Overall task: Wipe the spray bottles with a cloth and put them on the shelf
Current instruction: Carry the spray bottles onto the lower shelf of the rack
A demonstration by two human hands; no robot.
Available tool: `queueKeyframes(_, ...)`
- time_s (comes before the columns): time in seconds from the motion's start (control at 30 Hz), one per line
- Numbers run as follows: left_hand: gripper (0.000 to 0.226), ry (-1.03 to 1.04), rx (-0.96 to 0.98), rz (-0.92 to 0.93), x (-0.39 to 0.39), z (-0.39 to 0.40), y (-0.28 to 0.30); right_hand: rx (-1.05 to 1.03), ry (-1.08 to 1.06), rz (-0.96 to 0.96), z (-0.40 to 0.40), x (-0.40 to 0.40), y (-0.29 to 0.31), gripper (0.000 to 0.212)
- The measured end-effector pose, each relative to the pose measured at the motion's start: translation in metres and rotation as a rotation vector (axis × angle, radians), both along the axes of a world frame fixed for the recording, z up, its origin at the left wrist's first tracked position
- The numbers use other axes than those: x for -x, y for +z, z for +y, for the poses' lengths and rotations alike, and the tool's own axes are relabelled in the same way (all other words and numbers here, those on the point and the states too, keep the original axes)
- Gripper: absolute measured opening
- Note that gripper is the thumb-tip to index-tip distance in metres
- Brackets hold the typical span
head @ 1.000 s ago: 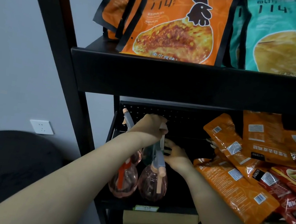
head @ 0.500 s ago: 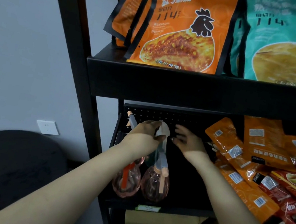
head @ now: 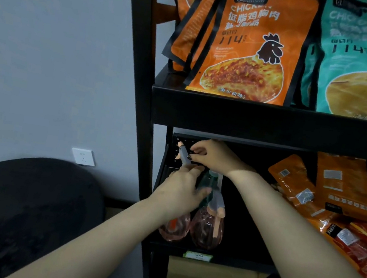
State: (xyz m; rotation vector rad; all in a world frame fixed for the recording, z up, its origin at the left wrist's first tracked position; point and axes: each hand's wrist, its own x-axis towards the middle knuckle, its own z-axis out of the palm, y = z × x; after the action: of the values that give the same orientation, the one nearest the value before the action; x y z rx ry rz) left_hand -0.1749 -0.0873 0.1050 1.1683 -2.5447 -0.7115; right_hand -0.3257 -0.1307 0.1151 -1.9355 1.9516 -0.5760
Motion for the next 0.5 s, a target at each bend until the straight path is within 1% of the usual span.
queueKeyframes(0.1, 0.061, -0.006, 0.027, 0.036, -0.012, 0.009, -0.003, -0.057, -0.02, 0.115, -0.012, -0.008, -0.003, 0.03)
queueKeyframes(0.17, 0.061, -0.01, 0.038, 0.083, -0.019, 0.013, -0.003, -0.083, -0.038, 0.15, -0.019, -0.011, -0.007, 0.028)
queueKeyframes(0.33, 0.059, 0.03, -0.002, 0.17, -0.03, 0.014, -0.005, -0.109, -0.043, 0.116, -0.027, -0.017, -0.011, 0.018)
queueKeyframes(0.5, 0.057, 0.069, -0.038, 0.266, -0.034, 0.018, -0.005, -0.145, 0.037, 0.146, -0.026, -0.019, -0.009, 0.02)
